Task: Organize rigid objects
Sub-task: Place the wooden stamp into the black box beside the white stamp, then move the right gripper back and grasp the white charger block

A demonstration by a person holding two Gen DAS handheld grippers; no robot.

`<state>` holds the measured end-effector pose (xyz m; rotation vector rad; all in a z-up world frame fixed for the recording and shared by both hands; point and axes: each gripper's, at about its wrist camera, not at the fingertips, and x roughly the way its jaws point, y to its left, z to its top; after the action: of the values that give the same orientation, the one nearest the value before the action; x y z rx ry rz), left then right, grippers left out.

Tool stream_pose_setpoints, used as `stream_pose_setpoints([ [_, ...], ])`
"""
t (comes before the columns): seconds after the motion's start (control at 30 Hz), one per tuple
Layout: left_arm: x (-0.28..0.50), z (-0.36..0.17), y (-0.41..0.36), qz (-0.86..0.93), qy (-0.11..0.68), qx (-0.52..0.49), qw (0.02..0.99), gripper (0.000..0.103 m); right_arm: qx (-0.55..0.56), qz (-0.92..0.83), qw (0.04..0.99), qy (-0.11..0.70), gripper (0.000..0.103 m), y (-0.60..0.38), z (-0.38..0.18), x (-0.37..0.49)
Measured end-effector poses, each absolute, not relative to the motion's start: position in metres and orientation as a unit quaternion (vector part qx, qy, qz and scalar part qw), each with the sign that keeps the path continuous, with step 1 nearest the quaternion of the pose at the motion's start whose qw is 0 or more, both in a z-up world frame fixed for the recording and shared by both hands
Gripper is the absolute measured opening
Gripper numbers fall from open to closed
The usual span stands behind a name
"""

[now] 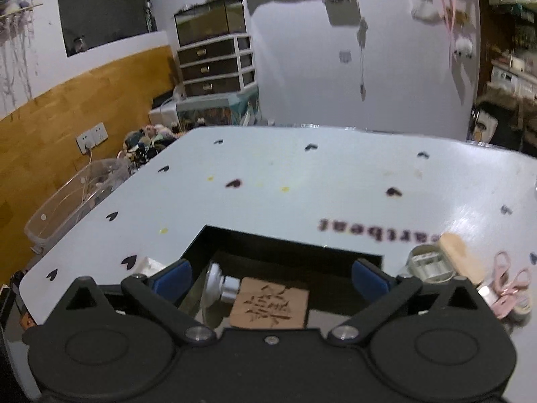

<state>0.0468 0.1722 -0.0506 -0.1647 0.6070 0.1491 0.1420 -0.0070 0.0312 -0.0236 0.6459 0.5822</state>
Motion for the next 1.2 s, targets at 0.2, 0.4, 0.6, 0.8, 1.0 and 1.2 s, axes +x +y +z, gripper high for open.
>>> stream_pose_setpoints([
  [0.2, 0.047, -0.05, 0.172, 0.073, 0.298, -0.081, 0.948, 0.005, -0.005, 0.268, 0.923, 0.276, 0.103, -0.045, 0.041, 0.136],
  [0.4, 0.047, -0.05, 0.172, 0.073, 0.298, -0.081, 0.948, 0.005, 0.012, 0.218, 0.94, 0.262, 0.103, -0.094, 0.04, 0.134],
  [0.6, 0.047, -0.05, 0.172, 0.073, 0.299, -0.08, 0.948, 0.005, 0.016, 0.179, 0.955, 0.234, 0.103, -0.136, 0.026, 0.127],
  [0.8, 0.047, -0.05, 0.172, 0.073, 0.299, -0.08, 0.948, 0.005, 0.005, 0.166, 0.962, 0.216, 0.103, -0.161, -0.001, 0.121],
  [1.0, 0.047, -0.05, 0.172, 0.073, 0.298, -0.08, 0.948, 0.005, 0.002, 0.185, 0.965, 0.187, 0.103, -0.169, -0.027, 0.124],
  [1.2, 0.047, -0.049, 0.172, 0.072, 0.298, -0.079, 0.949, 0.005, -0.063, 0.256, 0.947, 0.185, 0.101, -0.153, -0.042, 0.137],
])
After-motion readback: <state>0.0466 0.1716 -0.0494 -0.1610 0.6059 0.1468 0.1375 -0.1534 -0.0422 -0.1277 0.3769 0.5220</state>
